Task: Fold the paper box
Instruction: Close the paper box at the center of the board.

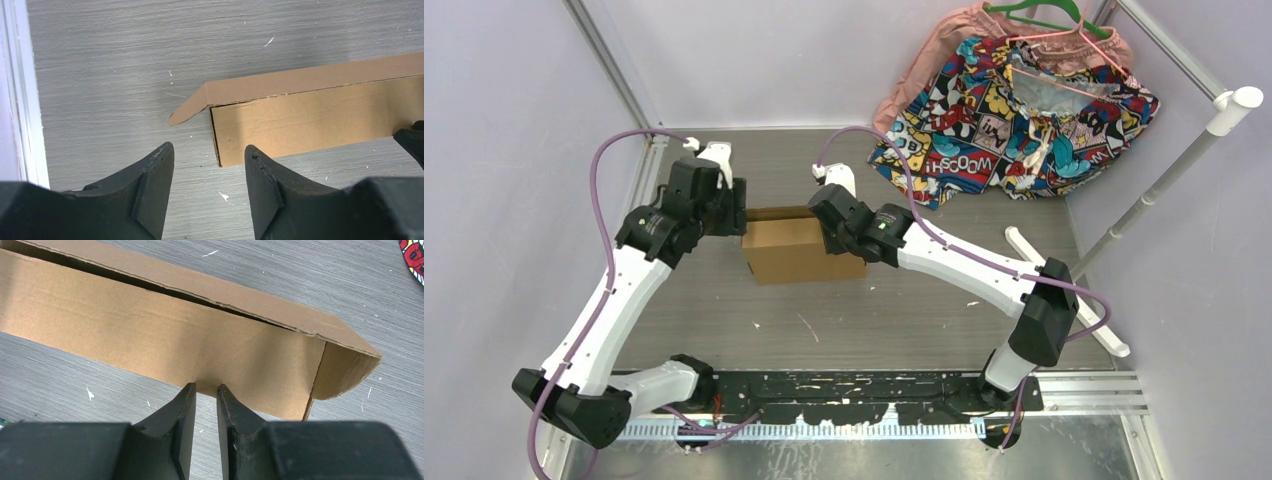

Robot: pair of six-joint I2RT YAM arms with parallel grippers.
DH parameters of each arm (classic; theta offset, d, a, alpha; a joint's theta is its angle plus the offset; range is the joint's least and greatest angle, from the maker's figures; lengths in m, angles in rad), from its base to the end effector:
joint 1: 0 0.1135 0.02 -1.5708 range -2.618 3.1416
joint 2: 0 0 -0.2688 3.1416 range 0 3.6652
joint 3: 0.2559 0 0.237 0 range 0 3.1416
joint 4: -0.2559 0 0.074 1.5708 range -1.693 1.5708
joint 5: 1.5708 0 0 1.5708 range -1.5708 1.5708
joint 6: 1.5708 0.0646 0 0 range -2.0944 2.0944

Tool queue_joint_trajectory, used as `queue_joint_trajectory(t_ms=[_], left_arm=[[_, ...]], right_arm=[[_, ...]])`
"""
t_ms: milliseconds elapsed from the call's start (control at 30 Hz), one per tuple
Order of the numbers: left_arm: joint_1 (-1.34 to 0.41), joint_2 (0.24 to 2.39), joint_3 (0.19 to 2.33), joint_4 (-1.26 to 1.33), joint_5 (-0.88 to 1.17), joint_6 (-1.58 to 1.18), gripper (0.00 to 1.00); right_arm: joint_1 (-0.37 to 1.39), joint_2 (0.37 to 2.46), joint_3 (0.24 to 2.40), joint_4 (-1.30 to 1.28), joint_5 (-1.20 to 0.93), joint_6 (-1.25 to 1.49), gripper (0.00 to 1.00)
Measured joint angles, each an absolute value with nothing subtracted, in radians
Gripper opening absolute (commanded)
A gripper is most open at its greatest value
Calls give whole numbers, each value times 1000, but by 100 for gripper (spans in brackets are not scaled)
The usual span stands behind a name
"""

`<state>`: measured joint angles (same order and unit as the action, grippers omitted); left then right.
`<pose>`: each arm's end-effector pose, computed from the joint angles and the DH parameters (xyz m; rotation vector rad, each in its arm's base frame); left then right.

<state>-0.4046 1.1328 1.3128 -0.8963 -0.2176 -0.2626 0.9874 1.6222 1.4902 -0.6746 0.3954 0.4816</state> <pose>0.2116 -0.0754 0.3670 0.0484 2.2683 -0.1040 0.2199 0.2880 0.3148 -0.3977 2.2817 0.2785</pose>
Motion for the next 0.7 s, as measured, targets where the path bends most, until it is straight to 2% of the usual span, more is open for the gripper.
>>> queue_joint_trajectory(t_ms=[267,500,700], left_arm=[[-348,1128,1312,-894,-192,-205,53],[-226,1128,1272,-864,-94,-175,50],[-203,1128,1235,-840,-13,-167,48]], right_arm=[[987,1622,1490,-675,395,482,28],[987,1622,1490,-675,395,482,28],[987,1623,1490,-674,396,482,28]])
